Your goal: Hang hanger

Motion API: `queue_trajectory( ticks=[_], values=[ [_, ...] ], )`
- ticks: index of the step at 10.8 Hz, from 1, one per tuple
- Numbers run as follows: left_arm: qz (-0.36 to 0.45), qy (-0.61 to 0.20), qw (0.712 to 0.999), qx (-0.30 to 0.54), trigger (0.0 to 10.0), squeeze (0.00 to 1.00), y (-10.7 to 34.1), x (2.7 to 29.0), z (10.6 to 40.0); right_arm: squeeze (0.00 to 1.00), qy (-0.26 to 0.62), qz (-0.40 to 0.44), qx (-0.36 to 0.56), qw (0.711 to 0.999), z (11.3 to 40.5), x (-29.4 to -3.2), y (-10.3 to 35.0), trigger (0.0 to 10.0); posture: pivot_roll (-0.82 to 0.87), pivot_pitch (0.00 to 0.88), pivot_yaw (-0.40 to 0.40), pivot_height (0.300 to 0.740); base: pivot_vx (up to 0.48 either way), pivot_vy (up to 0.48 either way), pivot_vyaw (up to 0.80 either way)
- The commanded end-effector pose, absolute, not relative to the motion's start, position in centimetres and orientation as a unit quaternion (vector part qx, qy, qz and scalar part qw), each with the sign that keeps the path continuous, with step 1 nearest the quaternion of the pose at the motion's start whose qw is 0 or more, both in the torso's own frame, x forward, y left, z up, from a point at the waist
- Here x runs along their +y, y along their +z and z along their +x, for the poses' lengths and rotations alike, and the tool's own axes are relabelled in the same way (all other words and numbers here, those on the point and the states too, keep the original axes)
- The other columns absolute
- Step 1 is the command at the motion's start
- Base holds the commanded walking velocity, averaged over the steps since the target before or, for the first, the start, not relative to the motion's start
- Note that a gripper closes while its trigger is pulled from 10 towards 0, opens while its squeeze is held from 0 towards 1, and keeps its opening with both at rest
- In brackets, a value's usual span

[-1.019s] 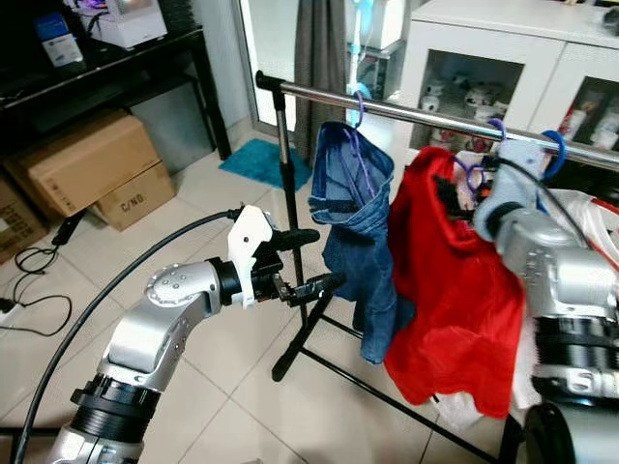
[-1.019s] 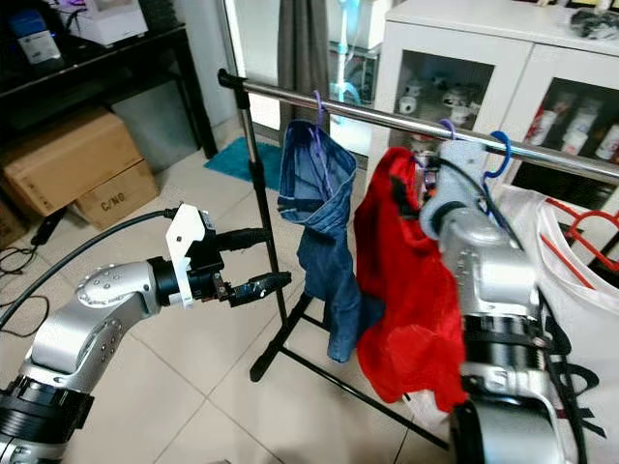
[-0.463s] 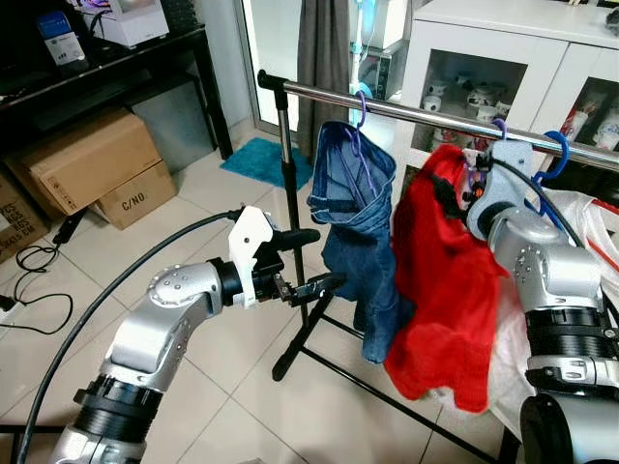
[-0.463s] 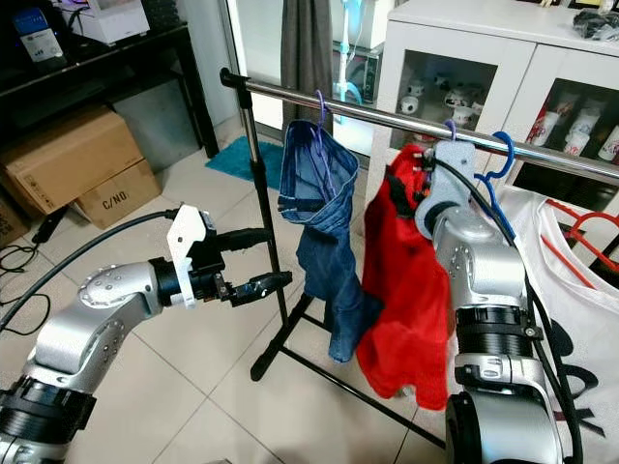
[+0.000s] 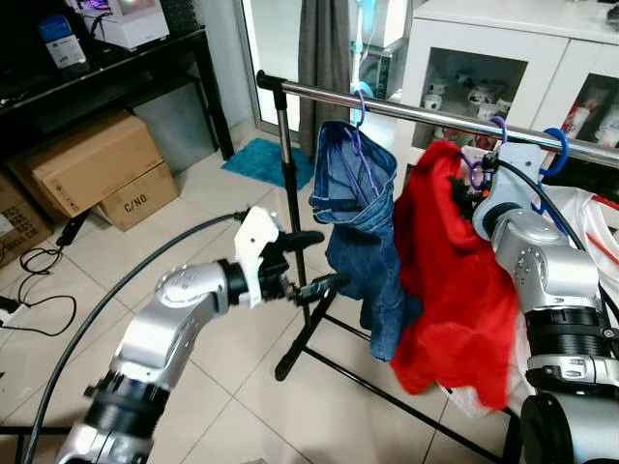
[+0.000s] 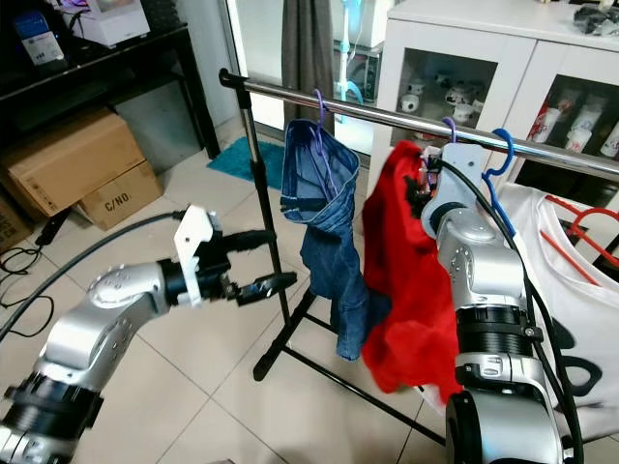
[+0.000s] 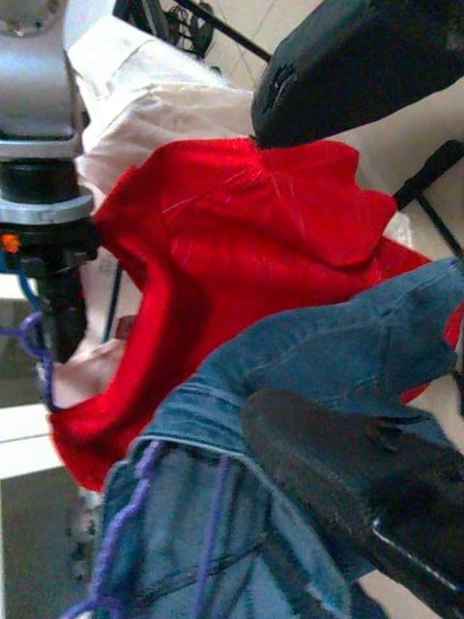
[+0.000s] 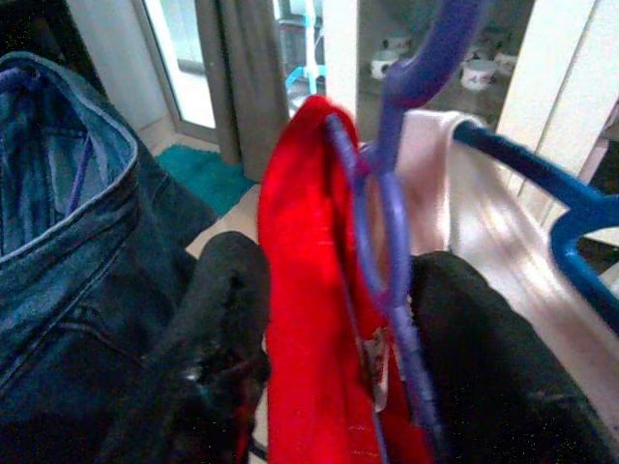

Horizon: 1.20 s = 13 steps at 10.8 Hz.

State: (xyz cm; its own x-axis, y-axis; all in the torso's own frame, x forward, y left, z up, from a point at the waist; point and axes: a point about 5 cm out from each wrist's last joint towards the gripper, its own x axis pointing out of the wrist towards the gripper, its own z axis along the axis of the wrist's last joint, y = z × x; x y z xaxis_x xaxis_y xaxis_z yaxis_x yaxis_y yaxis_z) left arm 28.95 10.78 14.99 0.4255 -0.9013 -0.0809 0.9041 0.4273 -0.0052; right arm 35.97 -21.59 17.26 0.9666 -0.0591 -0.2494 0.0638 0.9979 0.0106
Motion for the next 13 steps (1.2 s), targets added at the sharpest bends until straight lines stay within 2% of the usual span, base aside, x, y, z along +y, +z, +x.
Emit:
queue_trajectory(
  ticks=[1,6,13],
  values=[
    [0.028,-0.541,0.84,0.034,10.0,0.0,15.1,10.6,29.0,0.0,-0.032,0.005,0.114,0.993,36.3,-21.4,17.8,0.0,-0.21,0.0,0.106,0.74,0.0,0.0,0.0],
    [0.033,-0.532,0.846,0.026,10.0,0.0,15.2,10.8,29.1,0.0,-0.008,-0.001,0.106,0.994,36.5,-20.3,17.9,0.0,-0.2,0.0,0.1,0.74,0.0,0.0,0.0],
    [0.033,-0.505,0.862,0.017,10.0,0.0,14.9,10.4,29.1,0.0,-0.002,-0.003,0.084,0.996,36.2,-20.7,18.5,0.0,-0.2,0.0,0.085,0.74,0.0,0.0,0.0]
  ],
)
